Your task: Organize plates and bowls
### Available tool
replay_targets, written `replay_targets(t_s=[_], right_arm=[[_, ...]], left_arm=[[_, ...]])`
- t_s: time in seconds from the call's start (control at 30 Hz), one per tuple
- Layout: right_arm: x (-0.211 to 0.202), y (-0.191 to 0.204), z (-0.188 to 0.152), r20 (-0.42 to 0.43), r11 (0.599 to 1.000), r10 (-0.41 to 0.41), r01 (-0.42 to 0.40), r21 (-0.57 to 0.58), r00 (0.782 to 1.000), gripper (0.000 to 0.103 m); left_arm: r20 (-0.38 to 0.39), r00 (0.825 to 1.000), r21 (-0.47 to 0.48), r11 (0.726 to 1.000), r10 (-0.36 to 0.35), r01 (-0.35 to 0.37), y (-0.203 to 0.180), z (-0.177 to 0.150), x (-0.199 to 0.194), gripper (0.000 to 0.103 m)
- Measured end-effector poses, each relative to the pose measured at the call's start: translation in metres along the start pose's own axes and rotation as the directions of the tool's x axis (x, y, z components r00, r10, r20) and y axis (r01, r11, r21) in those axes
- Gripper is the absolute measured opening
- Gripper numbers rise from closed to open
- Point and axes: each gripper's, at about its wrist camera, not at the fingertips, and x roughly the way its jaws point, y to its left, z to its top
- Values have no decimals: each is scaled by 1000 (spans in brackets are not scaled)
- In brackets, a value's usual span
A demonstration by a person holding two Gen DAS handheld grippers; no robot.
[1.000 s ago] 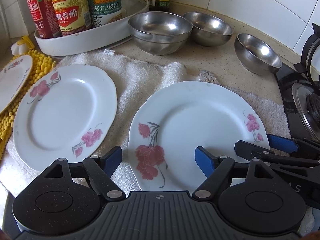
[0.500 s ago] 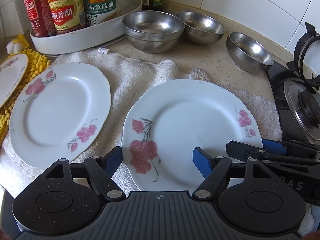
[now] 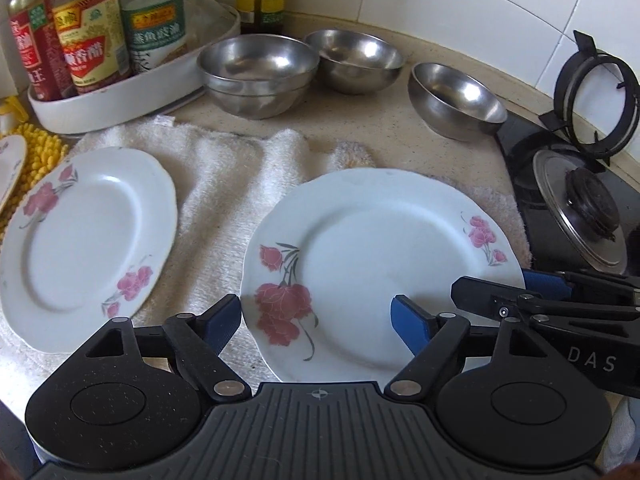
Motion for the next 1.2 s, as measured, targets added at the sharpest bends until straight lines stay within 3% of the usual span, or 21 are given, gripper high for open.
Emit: replay_targets(t_s=[0.1, 0.2, 0.33, 0.57, 0.73, 0.97, 1.2], right_arm=[[-4, -5, 1, 4, 1000, -14, 14, 14, 1000, 51], [-13, -2, 8, 63, 1000, -30, 30, -1, 998, 51], [-12, 24, 23, 98, 998, 33, -27, -60, 995, 51], [38, 102, 54, 19, 968, 186, -180, -174, 982, 51], [80, 151, 72, -32, 949, 218, -219, -225, 975, 51], [117, 182, 80, -86, 957, 181, -196, -216, 980, 52], [130, 189, 81, -92, 967, 146, -161, -195, 985, 54]], left_arm=[[20, 1000, 26, 999, -19, 18, 1, 0, -4, 86], [28, 1000, 10, 1000, -4, 4, 8, 0, -10, 87], [52, 998, -35, 998, 47, -45, 30, -2, -25, 87], [52, 983, -134, 977, 176, -168, 92, 5, -39, 90], [9, 971, -214, 949, 238, -231, 145, 6, -36, 90], [-29, 976, -236, 947, 218, -218, 190, 7, -26, 90], [-46, 992, -190, 974, 117, -124, 201, 14, -13, 90]])
